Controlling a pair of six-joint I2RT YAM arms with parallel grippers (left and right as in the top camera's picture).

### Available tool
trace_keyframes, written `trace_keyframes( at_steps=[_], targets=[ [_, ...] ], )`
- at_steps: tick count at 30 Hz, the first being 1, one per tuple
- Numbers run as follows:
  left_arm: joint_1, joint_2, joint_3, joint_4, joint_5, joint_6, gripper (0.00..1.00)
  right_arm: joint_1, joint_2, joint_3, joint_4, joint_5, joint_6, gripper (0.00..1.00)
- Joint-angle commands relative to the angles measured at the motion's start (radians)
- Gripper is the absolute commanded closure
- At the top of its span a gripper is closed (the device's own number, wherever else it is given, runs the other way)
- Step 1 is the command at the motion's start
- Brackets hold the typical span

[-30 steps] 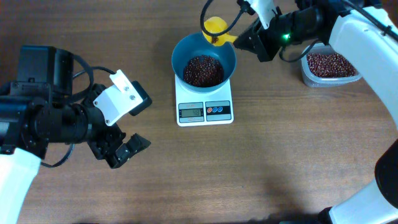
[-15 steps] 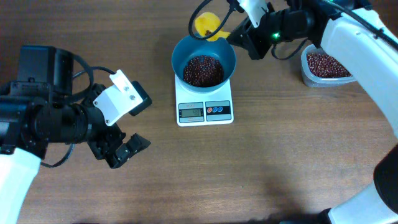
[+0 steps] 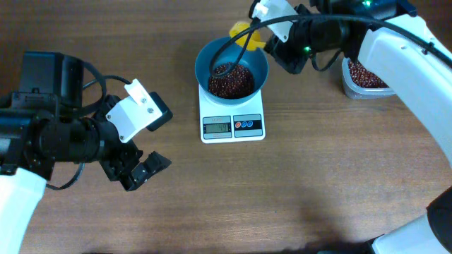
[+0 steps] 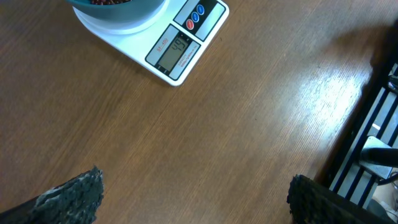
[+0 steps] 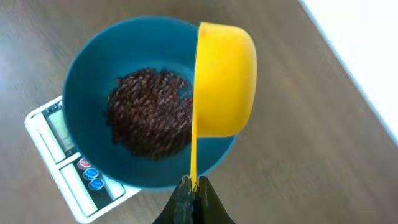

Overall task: Scoop item into bowl and weigh 50g on scale
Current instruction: 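Move the emptied scoop back toward the bean tub with the right gripper, then scoop more beans from the tub with the right gripper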

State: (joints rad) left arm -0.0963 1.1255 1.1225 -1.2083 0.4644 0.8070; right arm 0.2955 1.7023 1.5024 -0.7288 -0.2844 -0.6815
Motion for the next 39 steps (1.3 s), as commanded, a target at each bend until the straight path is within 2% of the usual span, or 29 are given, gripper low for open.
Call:
trace_keyframes(
  at_steps=[1, 4, 5, 7, 9, 11, 13, 22, 33, 39],
  targets=[
    [0.006, -0.009, 0.015, 0.002, 0.018, -0.009, 0.01, -0.006, -0.068, 0.021, 0.07, 0.009, 0.002, 0.96],
    [0.006, -0.009, 0.015, 0.002, 0.018, -0.009, 0.01, -0.093, -0.172, 0.021, 0.122, 0.013, 0.02, 0.96],
    [0.006, -0.009, 0.015, 0.002, 0.018, -0.009, 0.01, -0.146, -0.19, 0.021, 0.118, 0.048, 0.078, 0.96],
    [0.006, -0.009, 0.015, 0.002, 0.018, -0.009, 0.01, -0.28, -0.187, 0.02, 0.027, 0.173, 0.166, 0.96],
    [0.006, -0.009, 0.015, 0.002, 0.018, -0.009, 0.01, -0.373, -0.173, 0.02, -0.075, 0.203, 0.227, 0.96],
    [0.006, -0.009, 0.015, 0.002, 0.018, -0.009, 0.01, -0.481, -0.154, 0.019, -0.206, 0.211, 0.394, 0.96],
    [0.006, -0.009, 0.015, 0.002, 0.018, -0.009, 0.02, -0.527, -0.139, 0.018, -0.264, 0.211, 0.56, 0.96],
    [0.006, -0.009, 0.015, 0.002, 0.018, -0.009, 0.01, -0.525, 0.096, -0.046, -0.282, 0.219, 0.559, 0.96],
    [0.006, -0.009, 0.015, 0.002, 0.018, -0.009, 0.01, -0.526, 0.118, -0.046, -0.285, 0.079, 0.56, 0.96],
    [0.006, -0.009, 0.015, 0.002, 0.018, -0.009, 0.01, -0.527, 0.118, -0.045, -0.285, 0.298, 0.56, 0.96]
  ],
)
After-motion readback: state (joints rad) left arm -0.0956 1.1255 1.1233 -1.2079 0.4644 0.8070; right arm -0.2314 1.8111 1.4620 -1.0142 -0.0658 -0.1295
